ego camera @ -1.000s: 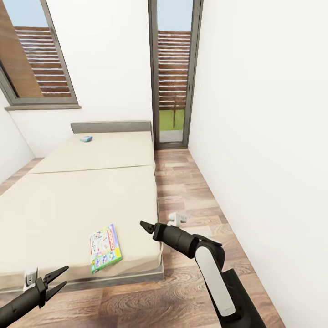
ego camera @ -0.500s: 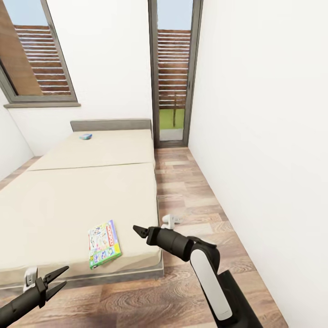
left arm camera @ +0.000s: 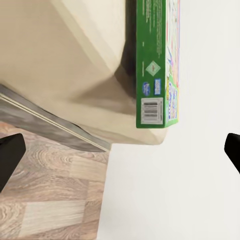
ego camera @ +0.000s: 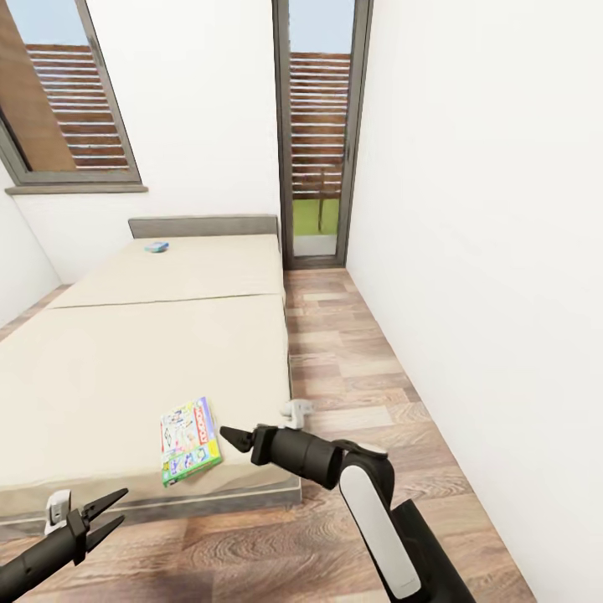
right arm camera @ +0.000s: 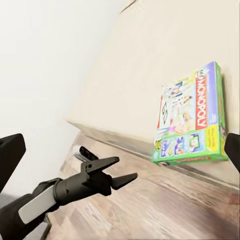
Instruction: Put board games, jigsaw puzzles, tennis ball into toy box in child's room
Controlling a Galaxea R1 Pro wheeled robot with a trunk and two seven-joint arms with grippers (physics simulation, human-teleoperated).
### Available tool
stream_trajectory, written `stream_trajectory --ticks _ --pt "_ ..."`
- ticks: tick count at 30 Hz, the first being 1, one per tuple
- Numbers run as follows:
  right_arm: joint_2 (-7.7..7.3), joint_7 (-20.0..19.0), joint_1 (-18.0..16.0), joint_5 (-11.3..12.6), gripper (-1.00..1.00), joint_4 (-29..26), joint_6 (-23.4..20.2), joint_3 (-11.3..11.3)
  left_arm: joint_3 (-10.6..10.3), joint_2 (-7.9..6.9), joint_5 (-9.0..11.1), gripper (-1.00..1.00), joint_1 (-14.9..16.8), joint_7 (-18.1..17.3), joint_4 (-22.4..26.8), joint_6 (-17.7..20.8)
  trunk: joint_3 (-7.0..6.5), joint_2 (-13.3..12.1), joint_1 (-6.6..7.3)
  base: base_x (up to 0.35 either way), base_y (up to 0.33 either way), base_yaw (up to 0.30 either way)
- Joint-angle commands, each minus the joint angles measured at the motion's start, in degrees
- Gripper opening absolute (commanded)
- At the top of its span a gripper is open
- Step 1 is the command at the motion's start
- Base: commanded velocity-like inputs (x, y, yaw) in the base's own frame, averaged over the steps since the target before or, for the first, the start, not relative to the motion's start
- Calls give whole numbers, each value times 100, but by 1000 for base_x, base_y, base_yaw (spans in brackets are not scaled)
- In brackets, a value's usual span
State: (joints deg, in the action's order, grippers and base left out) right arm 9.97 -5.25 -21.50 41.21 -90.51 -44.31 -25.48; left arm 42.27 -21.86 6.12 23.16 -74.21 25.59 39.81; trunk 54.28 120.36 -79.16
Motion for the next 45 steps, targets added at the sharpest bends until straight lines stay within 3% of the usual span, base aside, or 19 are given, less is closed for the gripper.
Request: stream_trajectory --ticks 1,5,9,12,19,45 --pt "3 -215 -3 -28 100 -2 -27 -8 12 2 0 100 4 -22 0 55 5 2 1 0 0 0" --pt "3 -1416 -3 151 100 -2 -49 -29 11 5 -2 100 4 -36 6 59 5 2 1 0 0 0" --pt "3 -1928 -3 305 100 -2 -130 21 15 11 -1 100 4 -40 7 56 5 2 1 0 0 0" --pt "3 -2086 -3 451 100 3 -260 45 12 13 -1 100 4 -40 7 54 5 2 1 0 0 0" --pt "3 -2198 -3 622 100 3 -549 32 10 15 -1 100 4 -40 7 47 5 2 1 0 0 0" --pt "3 -2386 -3 642 100 7 -421 30 0 18 -5 100 4 -41 7 37 5 2 1 32 0 0"
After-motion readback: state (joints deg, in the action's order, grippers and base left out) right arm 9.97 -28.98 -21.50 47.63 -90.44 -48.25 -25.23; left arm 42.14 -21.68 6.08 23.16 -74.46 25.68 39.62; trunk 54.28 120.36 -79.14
